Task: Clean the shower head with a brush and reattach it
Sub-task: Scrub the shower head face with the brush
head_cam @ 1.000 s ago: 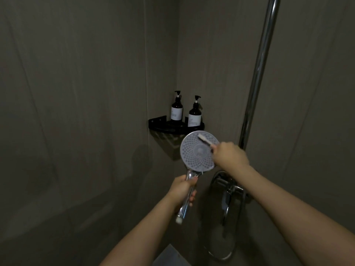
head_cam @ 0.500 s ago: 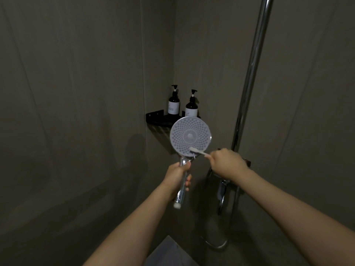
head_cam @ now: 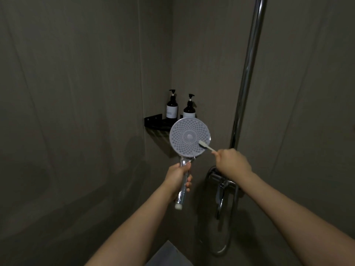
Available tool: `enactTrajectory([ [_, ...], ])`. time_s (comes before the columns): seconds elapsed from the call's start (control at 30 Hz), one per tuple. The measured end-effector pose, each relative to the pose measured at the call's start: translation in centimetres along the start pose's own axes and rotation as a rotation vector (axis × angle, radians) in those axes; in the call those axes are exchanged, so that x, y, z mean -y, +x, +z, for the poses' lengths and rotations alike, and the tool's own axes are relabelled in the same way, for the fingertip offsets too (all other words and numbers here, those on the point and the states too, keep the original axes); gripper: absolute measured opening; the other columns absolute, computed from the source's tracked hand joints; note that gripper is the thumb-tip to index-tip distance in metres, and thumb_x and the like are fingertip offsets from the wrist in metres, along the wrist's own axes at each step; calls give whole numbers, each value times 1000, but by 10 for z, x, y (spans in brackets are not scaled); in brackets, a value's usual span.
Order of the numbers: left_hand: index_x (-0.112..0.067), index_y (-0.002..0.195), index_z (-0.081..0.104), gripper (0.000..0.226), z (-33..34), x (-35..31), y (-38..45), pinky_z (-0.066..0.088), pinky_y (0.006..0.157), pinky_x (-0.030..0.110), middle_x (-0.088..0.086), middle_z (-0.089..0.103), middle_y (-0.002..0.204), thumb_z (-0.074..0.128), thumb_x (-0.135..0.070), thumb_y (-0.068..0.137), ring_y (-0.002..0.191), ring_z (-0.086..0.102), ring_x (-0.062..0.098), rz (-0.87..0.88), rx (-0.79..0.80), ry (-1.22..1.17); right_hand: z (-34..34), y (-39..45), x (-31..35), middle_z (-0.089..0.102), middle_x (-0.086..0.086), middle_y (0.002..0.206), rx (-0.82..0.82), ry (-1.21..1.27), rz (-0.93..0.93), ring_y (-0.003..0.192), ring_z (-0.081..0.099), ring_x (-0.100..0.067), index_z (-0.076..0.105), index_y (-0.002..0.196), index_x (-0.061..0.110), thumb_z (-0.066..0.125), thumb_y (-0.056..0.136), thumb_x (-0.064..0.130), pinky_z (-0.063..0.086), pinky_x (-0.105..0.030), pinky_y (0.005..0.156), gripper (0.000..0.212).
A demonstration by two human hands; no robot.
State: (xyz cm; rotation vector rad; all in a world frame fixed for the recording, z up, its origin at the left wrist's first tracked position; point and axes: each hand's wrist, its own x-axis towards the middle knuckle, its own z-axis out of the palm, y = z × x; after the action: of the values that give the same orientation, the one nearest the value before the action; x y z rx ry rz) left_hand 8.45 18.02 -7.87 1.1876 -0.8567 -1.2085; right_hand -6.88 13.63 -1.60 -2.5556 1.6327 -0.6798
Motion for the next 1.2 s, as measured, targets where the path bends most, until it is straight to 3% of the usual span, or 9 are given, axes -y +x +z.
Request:
enactTrajectory([
  [0.1,-17,80,43,16,1,3,2,34,36,17,5,41,55,45,-24,94,34,37,11,-4,0,20,4,0,5,54,-3,72,101,13,-47,60,51,-17,61,91,15,32,99,37,36,-26,52,37],
  [0.2,-17,77,42,18,4,4,4,33,37,17,4,41,53,45,-24,94,34,37,11,1,9,48,3,3,7,56,-4,72,68,-10,-61,60,54,-18,53,77,18,33,98,36,45,-30,56,35],
  [0.3,-16,77,44,21,5,2,7,34,37,16,4,42,52,44,-26,94,34,38,11,18,10,41,2,6,8,53,-2,69,80,2,-81,62,53,-19,58,79,17,33,98,38,42,-30,57,38],
  [0.47,-11,76,53,57,3,-12,10,37,41,16,3,49,49,20,-55,95,35,44,12,-63,39,-156,-7,0,-7,47,4,58,162,33,-196,56,48,-17,44,59,26,38,97,34,32,-27,49,40],
  [0.63,-10,80,57,72,7,-15,13,38,50,24,4,52,57,10,-64,90,47,50,14,-49,56,-189,0,-3,1,52,2,70,191,-92,-217,66,52,-16,59,82,19,34,98,38,39,-28,55,35],
  [0.77,-9,83,57,69,10,-15,14,44,46,19,3,52,63,16,-64,89,47,52,11,-51,89,-276,6,-9,2,55,2,69,431,-129,-329,66,54,-16,61,81,21,38,96,35,43,-30,63,31],
  [0.9,-12,83,59,74,11,-9,16,40,44,19,3,54,56,10,-68,87,44,51,12,-44,100,-224,-4,5,-4,64,-7,83,178,-147,-260,73,58,-23,65,93,15,36,97,36,46,-31,66,36],
  [1.07,-12,81,59,73,9,-13,19,41,43,19,1,54,57,11,-66,88,43,51,11,-37,86,-264,5,-15,3,59,-1,73,460,-230,-499,70,56,-18,65,90,18,40,95,39,46,-31,69,34],
  [1.2,-10,85,56,67,6,-12,20,41,41,17,2,52,68,13,-60,92,43,53,11,-33,56,-287,4,-4,-8,67,-10,86,305,-154,-420,73,58,-20,65,91,15,37,97,38,47,-31,71,36],
])
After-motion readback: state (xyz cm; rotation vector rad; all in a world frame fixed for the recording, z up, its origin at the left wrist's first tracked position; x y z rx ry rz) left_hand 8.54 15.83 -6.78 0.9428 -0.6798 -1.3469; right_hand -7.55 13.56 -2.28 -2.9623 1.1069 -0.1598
